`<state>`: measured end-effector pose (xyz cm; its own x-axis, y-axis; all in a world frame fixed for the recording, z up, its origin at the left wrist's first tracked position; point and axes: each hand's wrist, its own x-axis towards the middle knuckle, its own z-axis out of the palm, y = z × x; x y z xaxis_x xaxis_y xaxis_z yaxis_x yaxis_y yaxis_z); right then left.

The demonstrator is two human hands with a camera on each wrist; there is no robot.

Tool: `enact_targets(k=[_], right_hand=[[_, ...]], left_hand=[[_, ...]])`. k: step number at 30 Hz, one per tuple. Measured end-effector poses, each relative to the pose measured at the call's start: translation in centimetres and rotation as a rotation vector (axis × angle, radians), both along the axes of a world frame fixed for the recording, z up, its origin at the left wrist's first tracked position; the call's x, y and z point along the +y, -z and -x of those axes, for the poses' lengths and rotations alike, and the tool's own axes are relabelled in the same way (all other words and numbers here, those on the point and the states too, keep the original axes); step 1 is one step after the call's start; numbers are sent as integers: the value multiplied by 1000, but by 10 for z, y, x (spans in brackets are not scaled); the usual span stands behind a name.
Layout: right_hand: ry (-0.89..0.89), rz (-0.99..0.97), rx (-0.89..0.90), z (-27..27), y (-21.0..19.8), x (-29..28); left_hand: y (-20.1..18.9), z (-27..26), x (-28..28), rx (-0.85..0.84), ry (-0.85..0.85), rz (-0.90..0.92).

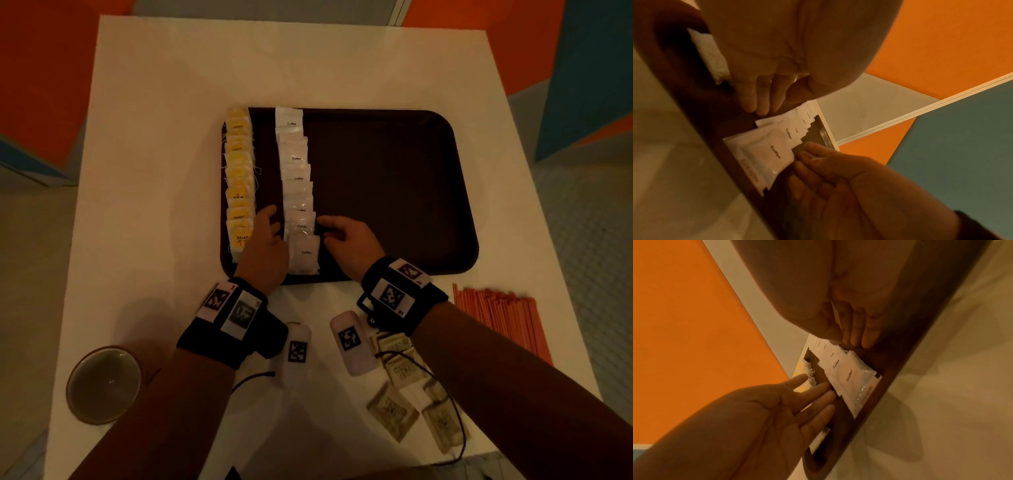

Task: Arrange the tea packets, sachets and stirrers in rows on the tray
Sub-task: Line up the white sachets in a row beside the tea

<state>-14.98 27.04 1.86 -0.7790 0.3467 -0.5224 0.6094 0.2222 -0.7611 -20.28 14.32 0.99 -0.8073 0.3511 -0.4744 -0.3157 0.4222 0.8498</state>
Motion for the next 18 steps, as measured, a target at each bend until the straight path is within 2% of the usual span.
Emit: enact_targets(k=[8, 14, 18], right_hand=[[-68, 61, -66, -20, 8, -8], [-60, 100, -18, -19, 4, -10], [-61, 89, 12, -19, 5, -10]], left_hand=[[-2, -22, -13, -58, 22, -5], [0, -22, -15, -126, -51, -77], [-3, -21, -12, -104, -50, -109]])
